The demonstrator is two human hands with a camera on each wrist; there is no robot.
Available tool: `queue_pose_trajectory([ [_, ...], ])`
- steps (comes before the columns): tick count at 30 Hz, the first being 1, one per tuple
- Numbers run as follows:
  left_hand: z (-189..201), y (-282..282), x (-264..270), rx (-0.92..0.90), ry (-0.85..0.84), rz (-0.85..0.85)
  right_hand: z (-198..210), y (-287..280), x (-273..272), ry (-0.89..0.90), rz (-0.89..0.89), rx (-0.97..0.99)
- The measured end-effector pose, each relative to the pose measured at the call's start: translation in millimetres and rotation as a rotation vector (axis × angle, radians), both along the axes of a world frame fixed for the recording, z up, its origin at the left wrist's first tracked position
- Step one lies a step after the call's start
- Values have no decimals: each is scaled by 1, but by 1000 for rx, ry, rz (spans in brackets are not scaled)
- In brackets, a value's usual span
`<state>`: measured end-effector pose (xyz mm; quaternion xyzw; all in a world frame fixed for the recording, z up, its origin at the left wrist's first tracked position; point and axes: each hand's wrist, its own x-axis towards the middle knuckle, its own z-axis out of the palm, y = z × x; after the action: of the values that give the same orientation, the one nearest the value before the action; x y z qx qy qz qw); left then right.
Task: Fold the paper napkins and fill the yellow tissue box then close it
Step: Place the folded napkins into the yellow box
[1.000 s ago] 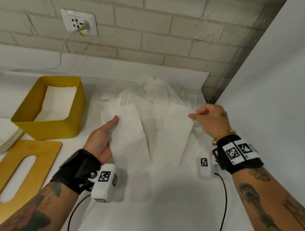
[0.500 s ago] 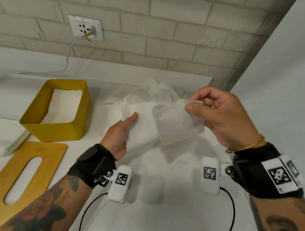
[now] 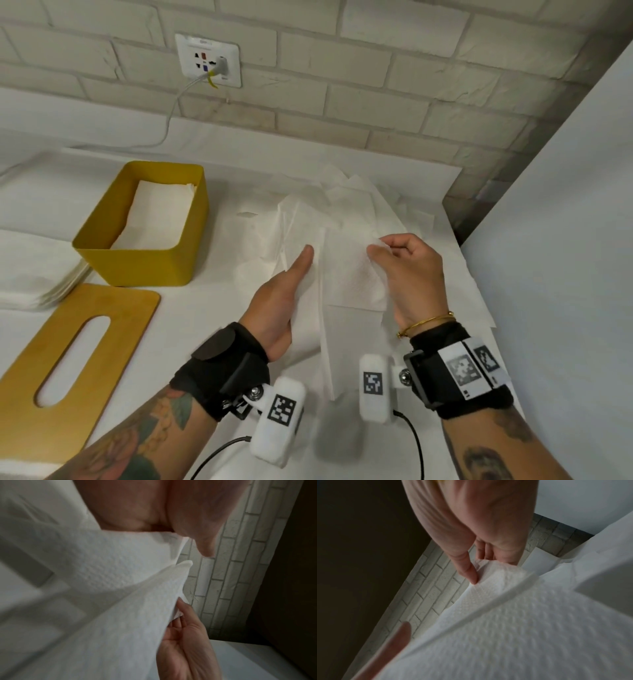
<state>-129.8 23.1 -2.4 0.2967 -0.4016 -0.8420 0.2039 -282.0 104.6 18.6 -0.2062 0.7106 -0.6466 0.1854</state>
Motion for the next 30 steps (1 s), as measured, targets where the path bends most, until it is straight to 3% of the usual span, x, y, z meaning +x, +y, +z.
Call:
queue_pose_trajectory([
  [4,-6,-3,1,-53,-61,-13,-10,2,-1,-119,15,6],
  [9,-16,-8,0,36,-131,62,-24,9,4,-241,13,-21],
  [12,-19,-10,0,70,-102,45,-28,16,7,-388,148,32],
  [14,-18,-8,0,81,-70,12,-30,17,10,-378,208,42],
  [20,-16,-14,3,136,3,40,-20,20,3,-303,120,-181],
  [24,-15,-27,6,138,10,88,6,33,-2,-319,322,-258],
  [27,-11,-27,5,111,33,81,18,31,3,-288,446,-265],
  [30,-3,-19,2,60,70,26,14,17,10,-200,391,-150],
])
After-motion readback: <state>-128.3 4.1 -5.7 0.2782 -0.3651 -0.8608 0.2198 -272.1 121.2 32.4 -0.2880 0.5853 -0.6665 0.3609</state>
